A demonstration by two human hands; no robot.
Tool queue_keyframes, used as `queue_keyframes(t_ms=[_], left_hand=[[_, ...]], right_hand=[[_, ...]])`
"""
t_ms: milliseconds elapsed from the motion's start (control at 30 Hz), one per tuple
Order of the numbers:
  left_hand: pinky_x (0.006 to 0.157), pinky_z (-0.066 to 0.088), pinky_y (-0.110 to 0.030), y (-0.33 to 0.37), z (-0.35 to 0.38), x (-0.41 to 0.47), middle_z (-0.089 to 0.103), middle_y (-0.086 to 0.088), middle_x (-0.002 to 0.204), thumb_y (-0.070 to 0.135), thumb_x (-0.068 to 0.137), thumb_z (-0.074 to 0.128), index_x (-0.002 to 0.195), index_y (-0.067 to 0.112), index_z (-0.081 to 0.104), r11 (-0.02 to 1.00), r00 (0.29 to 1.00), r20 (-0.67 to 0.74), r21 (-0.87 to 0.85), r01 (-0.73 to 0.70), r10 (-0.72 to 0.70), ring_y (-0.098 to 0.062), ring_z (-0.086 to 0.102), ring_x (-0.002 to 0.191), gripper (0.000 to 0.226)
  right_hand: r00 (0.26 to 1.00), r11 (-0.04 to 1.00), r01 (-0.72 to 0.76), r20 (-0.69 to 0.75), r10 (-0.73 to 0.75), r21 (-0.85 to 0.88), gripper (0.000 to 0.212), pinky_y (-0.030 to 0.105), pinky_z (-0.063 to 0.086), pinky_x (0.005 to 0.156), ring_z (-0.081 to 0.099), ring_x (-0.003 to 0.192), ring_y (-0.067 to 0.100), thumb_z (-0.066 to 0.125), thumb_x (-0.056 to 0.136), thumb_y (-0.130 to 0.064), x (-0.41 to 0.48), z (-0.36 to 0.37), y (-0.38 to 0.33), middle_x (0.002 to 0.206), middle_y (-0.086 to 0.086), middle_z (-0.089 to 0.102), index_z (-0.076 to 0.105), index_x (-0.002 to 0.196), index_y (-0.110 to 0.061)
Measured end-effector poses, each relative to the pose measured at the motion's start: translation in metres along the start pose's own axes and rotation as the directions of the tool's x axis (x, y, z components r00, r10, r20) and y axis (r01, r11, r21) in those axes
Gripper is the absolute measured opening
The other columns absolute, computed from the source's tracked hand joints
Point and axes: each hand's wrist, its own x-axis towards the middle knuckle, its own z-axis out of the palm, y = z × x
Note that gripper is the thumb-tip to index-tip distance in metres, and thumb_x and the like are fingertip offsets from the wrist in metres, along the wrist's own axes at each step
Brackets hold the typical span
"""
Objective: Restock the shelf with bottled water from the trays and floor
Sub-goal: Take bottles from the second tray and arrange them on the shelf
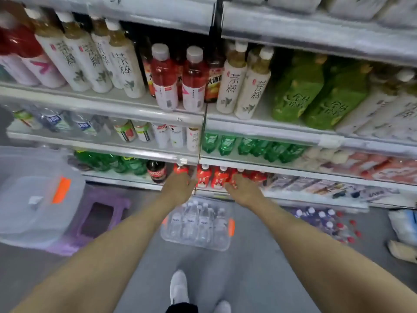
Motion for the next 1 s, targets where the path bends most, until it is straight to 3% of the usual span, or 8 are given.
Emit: queue_keyframes(t_ms=[233, 367, 500, 600, 733, 833, 933, 1000], left_hand=[[0.099, 0.039, -0.037, -0.094, 0.115, 0.067, 0.059, -0.018, 0.130, 0.043, 0.106, 0.035, 0.124, 0.002, 0.058, 0.973, 0.957, 0.177, 0.043, 0.228, -0.232, -0.035, 0.052, 0.123, 0.051], [0.100, 0.036, -0.034, -0.149, 0.193, 0.103, 0.060, -0.022, 0.130, 0.040, 0.106, 0.037, 0.124, 0.001, 0.060, 0.947, 0.922, 0.217, 0.040, 0.320, -0.321, -0.036, 0.052, 0.125, 0.049], [0.096, 0.039, -0.033, -0.198, 0.273, 0.141, 0.063, -0.020, 0.126, 0.045, 0.105, 0.037, 0.122, 0.002, 0.061, 0.913, 0.882, 0.254, 0.009, 0.409, -0.397, -0.035, 0.055, 0.121, 0.052], [0.097, 0.040, -0.035, -0.229, 0.323, 0.173, 0.065, -0.021, 0.122, 0.048, 0.105, 0.035, 0.120, 0.000, 0.061, 0.891, 0.860, 0.273, -0.023, 0.454, -0.431, -0.036, 0.057, 0.118, 0.057], [0.098, 0.040, -0.035, -0.262, 0.375, 0.213, 0.064, -0.020, 0.124, 0.047, 0.105, 0.033, 0.122, -0.002, 0.062, 0.859, 0.836, 0.268, -0.050, 0.509, -0.480, -0.036, 0.058, 0.117, 0.059], [0.103, 0.037, -0.035, -0.281, 0.405, 0.234, 0.058, -0.017, 0.136, 0.048, 0.105, 0.036, 0.132, 0.002, 0.058, 0.834, 0.825, 0.258, -0.104, 0.542, -0.504, -0.034, 0.053, 0.126, 0.059], [0.102, 0.037, -0.034, -0.297, 0.429, 0.247, 0.056, -0.013, 0.140, 0.052, 0.101, 0.043, 0.139, 0.004, 0.050, 0.812, 0.823, 0.236, -0.169, 0.559, -0.517, -0.031, 0.051, 0.129, 0.061], [0.105, 0.036, -0.034, -0.303, 0.441, 0.252, 0.051, -0.010, 0.146, 0.053, 0.100, 0.045, 0.143, 0.006, 0.045, 0.804, 0.823, 0.243, -0.198, 0.560, -0.513, -0.029, 0.048, 0.133, 0.064]], right_hand=[[0.977, 0.992, -0.124, 0.173, 0.121, 0.004, 0.058, 0.038, 0.038, 0.107, 0.047, 0.137, 0.034, 0.041, 0.107, -0.044, 0.090, 0.122, 0.069, 0.149, 0.019, 0.050, 0.042, 0.149, -0.005], [0.946, 0.978, -0.206, 0.261, 0.195, 0.018, 0.054, 0.035, 0.042, 0.095, 0.056, 0.124, 0.036, 0.039, 0.107, -0.045, 0.140, 0.209, 0.116, 0.131, 0.018, 0.062, 0.047, 0.141, -0.004], [0.907, 0.950, -0.300, 0.334, 0.257, 0.083, 0.053, 0.032, 0.042, 0.093, 0.058, 0.123, 0.037, 0.045, 0.105, -0.047, 0.184, 0.297, 0.160, 0.132, 0.017, 0.063, 0.053, 0.136, -0.004], [0.890, 0.929, -0.337, 0.373, 0.261, 0.154, 0.055, 0.028, 0.033, 0.080, 0.060, 0.119, 0.034, 0.049, 0.103, -0.050, 0.220, 0.356, 0.181, 0.119, 0.014, 0.063, 0.059, 0.130, -0.004], [0.895, 0.866, -0.384, 0.360, 0.263, 0.321, 0.030, 0.028, 0.041, 0.078, 0.056, 0.104, 0.023, 0.063, 0.096, -0.050, 0.257, 0.414, 0.192, 0.106, -0.002, 0.058, 0.057, 0.112, -0.025], [0.881, 0.795, -0.448, 0.353, 0.315, 0.410, 0.065, 0.026, 0.043, 0.086, 0.059, 0.120, 0.023, 0.070, 0.091, -0.051, 0.279, 0.445, 0.194, 0.133, 0.002, 0.059, 0.049, 0.142, -0.015], [0.877, 0.772, -0.468, 0.332, 0.346, 0.431, 0.065, 0.019, 0.041, 0.066, 0.062, 0.102, 0.018, 0.074, 0.088, -0.051, 0.294, 0.467, 0.198, 0.129, -0.005, 0.062, 0.054, 0.138, -0.015], [0.881, 0.764, -0.469, 0.296, 0.369, 0.444, 0.063, 0.023, 0.048, 0.074, 0.065, 0.103, 0.017, 0.078, 0.082, -0.053, 0.300, 0.479, 0.201, 0.125, -0.003, 0.067, 0.060, 0.131, -0.018]])
